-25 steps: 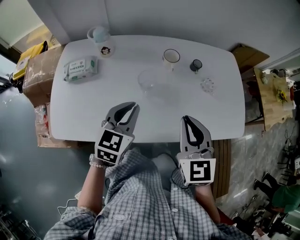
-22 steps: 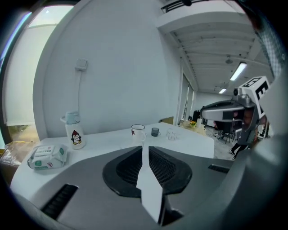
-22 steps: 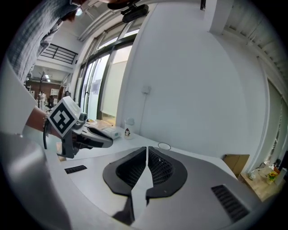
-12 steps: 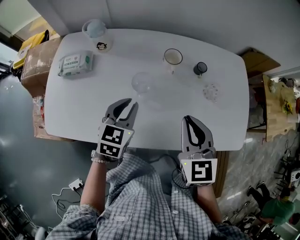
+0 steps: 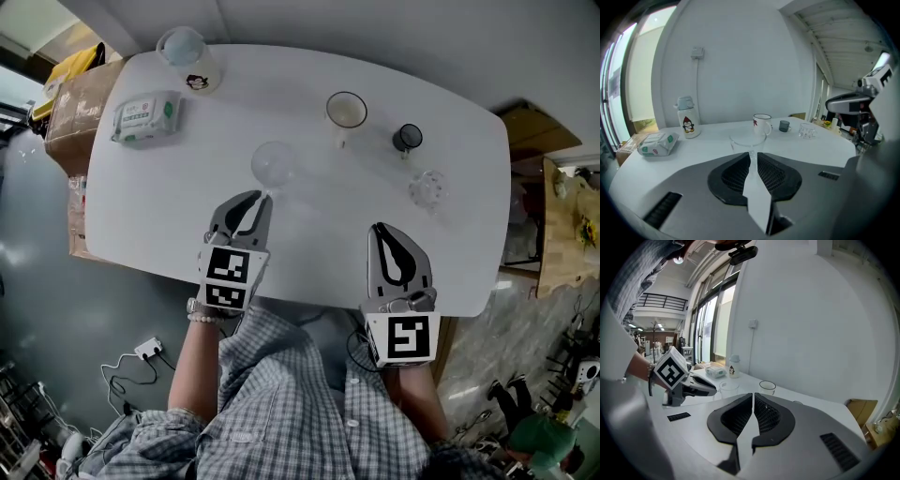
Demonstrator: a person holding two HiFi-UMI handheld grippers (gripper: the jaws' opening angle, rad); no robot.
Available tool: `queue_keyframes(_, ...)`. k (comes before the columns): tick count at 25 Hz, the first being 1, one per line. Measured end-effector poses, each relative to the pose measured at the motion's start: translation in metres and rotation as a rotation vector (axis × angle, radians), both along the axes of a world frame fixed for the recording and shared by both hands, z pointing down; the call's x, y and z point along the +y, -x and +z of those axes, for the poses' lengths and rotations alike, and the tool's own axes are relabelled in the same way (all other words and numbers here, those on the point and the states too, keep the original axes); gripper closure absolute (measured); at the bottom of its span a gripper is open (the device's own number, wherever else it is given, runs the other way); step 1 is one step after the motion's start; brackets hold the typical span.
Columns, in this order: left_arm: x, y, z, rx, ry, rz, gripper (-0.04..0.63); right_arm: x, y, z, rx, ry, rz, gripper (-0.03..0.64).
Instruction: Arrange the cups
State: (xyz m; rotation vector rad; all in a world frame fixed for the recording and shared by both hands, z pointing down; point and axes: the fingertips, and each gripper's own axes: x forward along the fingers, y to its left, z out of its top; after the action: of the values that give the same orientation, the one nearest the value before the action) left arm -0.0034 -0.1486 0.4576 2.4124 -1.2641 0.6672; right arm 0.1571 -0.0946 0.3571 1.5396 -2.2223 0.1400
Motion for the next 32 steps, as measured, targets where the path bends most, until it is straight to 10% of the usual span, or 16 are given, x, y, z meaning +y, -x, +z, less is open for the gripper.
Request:
queue_keyframes(20, -0.046, -0.014, 0.001, 0.002, -0.031, -0.270, 0.538, -0.024, -0.033, 0.020, -0.072, 0.064, -0.135, 0.588)
queue_keyframes(32, -0.086, -0.026, 0.000, 0.043, -0.046, -0.272, 0.538, -0.043, -0.034, 0.024, -0.051, 0.068, -0.112, 0.588)
